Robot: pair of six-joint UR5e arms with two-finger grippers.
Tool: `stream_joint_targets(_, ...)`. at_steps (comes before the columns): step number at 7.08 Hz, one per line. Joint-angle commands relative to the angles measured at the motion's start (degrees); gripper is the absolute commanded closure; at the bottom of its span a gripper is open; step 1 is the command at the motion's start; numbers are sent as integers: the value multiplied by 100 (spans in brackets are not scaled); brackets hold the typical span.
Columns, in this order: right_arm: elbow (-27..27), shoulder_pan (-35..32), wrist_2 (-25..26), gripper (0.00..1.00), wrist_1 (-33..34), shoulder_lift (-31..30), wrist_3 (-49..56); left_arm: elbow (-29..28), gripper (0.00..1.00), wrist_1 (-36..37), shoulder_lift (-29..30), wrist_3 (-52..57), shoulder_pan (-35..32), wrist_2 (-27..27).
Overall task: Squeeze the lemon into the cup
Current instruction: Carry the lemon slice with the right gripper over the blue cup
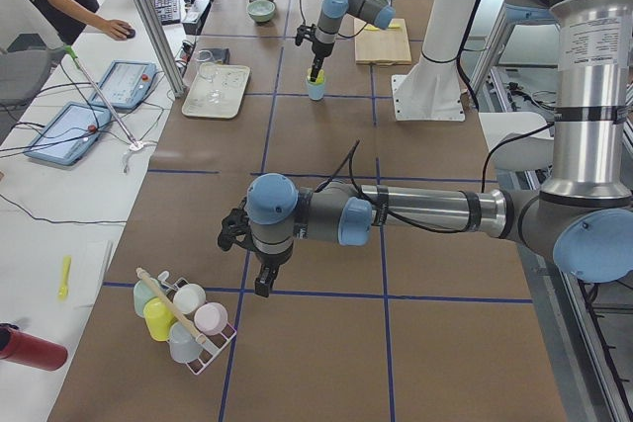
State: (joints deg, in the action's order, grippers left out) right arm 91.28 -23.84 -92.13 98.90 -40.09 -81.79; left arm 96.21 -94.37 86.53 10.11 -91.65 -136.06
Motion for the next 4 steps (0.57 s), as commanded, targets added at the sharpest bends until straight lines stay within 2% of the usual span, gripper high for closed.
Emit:
stream_joint_targets(1,39,2,-146,0,-20,1,41,4,0,7,4,0,-2,0)
stream_joint_targets(3,153,-138,-313,0,-11,10,267,-5,0,7,4,0,-2,0)
stream_joint_targets(4,275,-374,-662,0,15,-25,539,30,0,7,4,9,-2,17)
